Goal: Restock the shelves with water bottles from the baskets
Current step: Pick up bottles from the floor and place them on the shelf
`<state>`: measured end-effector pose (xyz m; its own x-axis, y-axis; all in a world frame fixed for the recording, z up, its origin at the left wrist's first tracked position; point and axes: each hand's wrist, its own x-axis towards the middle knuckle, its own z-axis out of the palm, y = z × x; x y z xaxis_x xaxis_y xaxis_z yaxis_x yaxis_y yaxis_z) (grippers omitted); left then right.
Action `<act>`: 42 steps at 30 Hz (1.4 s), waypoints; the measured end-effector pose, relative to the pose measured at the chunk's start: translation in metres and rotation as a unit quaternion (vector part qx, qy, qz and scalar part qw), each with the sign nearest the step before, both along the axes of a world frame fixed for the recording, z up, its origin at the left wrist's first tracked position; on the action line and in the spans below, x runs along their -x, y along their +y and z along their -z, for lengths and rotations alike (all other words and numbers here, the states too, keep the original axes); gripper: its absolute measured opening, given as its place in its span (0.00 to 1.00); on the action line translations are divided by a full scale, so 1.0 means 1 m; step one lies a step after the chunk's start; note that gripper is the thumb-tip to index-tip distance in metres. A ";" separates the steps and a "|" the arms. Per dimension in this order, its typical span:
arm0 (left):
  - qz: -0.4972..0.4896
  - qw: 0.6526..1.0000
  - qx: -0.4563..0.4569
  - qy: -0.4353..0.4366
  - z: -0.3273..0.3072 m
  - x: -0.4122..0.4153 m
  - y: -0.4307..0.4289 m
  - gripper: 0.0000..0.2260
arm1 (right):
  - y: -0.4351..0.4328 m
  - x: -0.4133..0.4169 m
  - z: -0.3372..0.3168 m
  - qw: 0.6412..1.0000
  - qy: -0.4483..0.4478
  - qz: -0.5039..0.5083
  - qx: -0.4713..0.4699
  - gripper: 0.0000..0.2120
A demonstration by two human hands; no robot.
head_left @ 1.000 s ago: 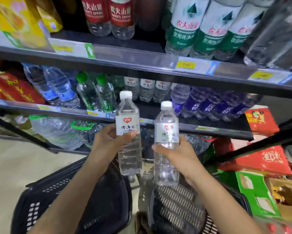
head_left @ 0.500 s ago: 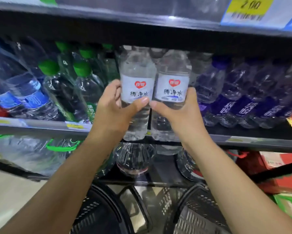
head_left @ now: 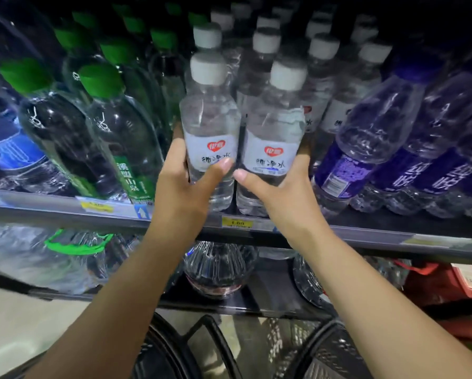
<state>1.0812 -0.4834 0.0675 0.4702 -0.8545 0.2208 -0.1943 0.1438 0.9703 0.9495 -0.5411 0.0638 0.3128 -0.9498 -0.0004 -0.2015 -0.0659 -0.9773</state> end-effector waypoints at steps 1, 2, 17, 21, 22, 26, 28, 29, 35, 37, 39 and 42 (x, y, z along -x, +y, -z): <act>0.018 1.000 -0.002 -0.006 0.003 -0.004 0.000 0.17 | 0.000 0.002 0.001 1.000 -0.001 -0.009 -0.001 0.24; 0.032 0.999 -0.011 -0.013 0.005 -0.007 0.000 0.19 | -0.001 0.003 0.002 1.000 0.012 -0.012 0.001 0.25; -0.110 0.955 -0.150 -0.229 0.013 -0.015 -0.005 0.14 | -0.004 -0.016 0.008 0.986 0.161 0.010 0.053 0.20; -0.109 0.966 -0.147 -0.182 0.015 -0.012 -0.015 0.11 | -0.015 -0.030 0.007 0.981 0.181 0.035 0.064 0.13; -0.110 0.968 -0.144 -0.174 0.018 -0.011 -0.016 0.12 | -0.015 -0.033 0.008 0.979 0.187 0.047 0.066 0.16; -0.109 0.974 -0.138 -0.145 0.025 -0.010 -0.022 0.13 | -0.017 -0.035 0.011 0.976 0.187 0.082 0.073 0.20; -0.107 0.975 -0.133 -0.142 0.025 -0.010 -0.024 0.14 | -0.018 -0.036 0.011 0.977 0.179 0.085 0.079 0.21; -0.107 0.975 -0.134 -0.139 0.026 -0.010 -0.025 0.15 | -0.018 -0.037 0.011 0.978 0.172 0.087 0.081 0.22; -0.121 0.977 -0.135 -0.111 0.018 -0.006 -0.023 0.16 | -0.011 -0.034 0.010 0.986 0.137 0.076 0.050 0.23; -0.126 0.977 -0.141 -0.099 0.013 -0.005 -0.021 0.16 | -0.007 -0.032 0.011 0.985 0.143 0.084 0.050 0.21; -0.132 0.976 -0.152 -0.080 0.007 -0.004 -0.018 0.16 | 0.000 -0.031 0.010 0.982 0.150 0.095 0.060 0.22; -0.131 0.979 -0.143 -0.060 0.004 -0.003 -0.015 0.21 | 0.012 -0.029 0.007 0.984 0.141 0.091 0.064 0.25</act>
<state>1.0841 -0.4985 0.0639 0.6672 -0.7426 0.0575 -0.3035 -0.2005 0.9315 0.9785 -0.5286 0.0567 0.1418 -0.9881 0.0602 -0.4827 -0.1221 -0.8672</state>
